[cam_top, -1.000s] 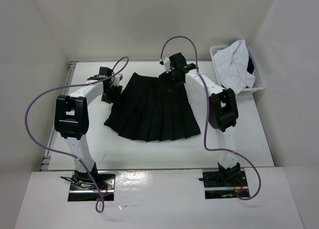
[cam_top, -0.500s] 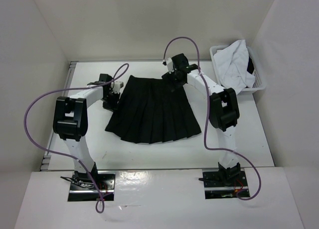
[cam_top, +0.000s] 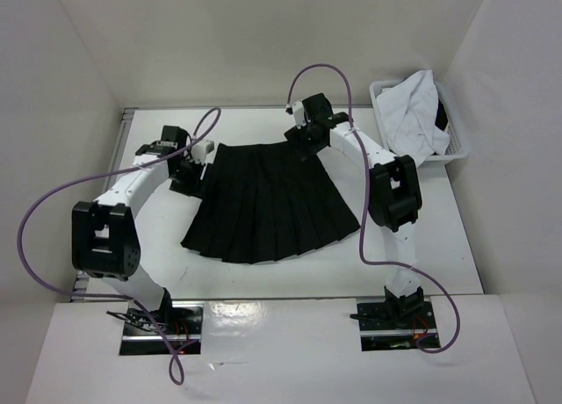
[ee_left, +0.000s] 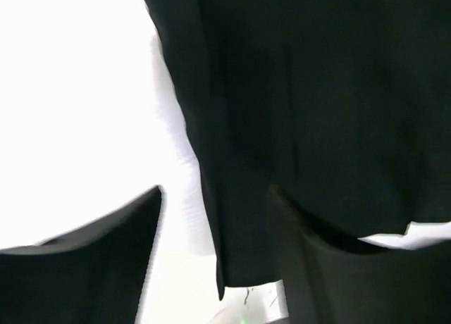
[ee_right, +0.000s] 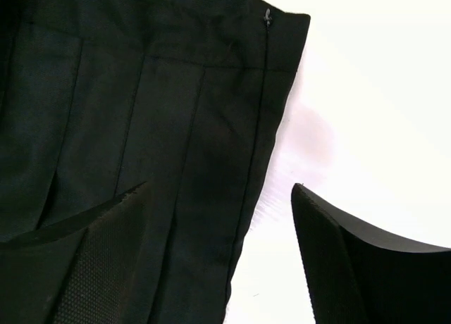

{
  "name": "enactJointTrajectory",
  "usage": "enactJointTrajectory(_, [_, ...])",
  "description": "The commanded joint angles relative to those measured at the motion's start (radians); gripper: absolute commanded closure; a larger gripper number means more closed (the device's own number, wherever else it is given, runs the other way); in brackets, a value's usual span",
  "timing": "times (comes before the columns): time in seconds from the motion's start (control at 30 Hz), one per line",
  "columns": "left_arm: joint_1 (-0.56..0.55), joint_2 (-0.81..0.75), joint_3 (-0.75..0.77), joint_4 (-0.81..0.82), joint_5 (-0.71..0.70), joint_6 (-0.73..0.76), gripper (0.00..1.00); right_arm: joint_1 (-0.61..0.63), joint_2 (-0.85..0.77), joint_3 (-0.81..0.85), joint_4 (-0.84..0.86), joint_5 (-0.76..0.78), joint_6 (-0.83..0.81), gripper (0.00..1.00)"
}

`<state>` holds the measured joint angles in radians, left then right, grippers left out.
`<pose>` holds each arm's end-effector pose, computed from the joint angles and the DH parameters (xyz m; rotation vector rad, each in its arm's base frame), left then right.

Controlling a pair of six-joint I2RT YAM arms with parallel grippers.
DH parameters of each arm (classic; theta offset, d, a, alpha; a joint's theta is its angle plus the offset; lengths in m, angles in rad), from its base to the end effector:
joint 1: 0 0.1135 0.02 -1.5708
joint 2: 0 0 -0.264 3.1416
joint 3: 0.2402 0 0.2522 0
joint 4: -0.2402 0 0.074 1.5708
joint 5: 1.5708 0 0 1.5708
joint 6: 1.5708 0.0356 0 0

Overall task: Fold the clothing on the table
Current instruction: Flatten the skirt out

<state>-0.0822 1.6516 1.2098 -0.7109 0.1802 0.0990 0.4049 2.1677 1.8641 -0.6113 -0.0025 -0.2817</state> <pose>0.3310 -0.0337 0.2265 0.2972 2.6968 -0.2402 0.4475 0.1919 0.2290 -0.8379 2.3411 0.0552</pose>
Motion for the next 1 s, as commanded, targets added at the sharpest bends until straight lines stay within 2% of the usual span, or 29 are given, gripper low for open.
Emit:
enactJointTrajectory(0.0, [-0.004,-0.055,0.078,0.034,-0.014,0.008,0.27,-0.005,-0.005,0.050,0.025,-0.019,0.001,0.18])
enactJointTrajectory(0.13, [-0.004,-0.020,0.079,0.168,-0.041,-0.001,0.26,-0.005,0.035,0.090,0.025,-0.028,0.001,0.26])
enactJointTrajectory(0.27, [-0.004,0.098,0.069,0.273,-0.027,-0.019,0.36,-0.005,0.067,0.133,0.016,-0.015,0.022,0.31])
enactJointTrajectory(0.4, [-0.004,0.206,0.082,0.294,0.053,-0.041,0.50,-0.005,0.087,0.142,0.027,-0.004,0.022,0.31])
enactJointTrajectory(0.53, [-0.004,0.287,0.082,0.318,0.062,-0.051,0.56,-0.005,0.119,0.162,0.027,0.015,0.022,0.32])
enactJointTrajectory(0.83, [-0.004,0.327,0.091,0.337,0.080,-0.061,0.62,-0.005,0.176,0.193,0.027,0.045,0.013,0.38])
enactJointTrajectory(0.97, [-0.004,0.327,0.091,0.337,0.081,-0.061,0.63,-0.005,0.217,0.216,0.027,0.055,0.013,0.46])
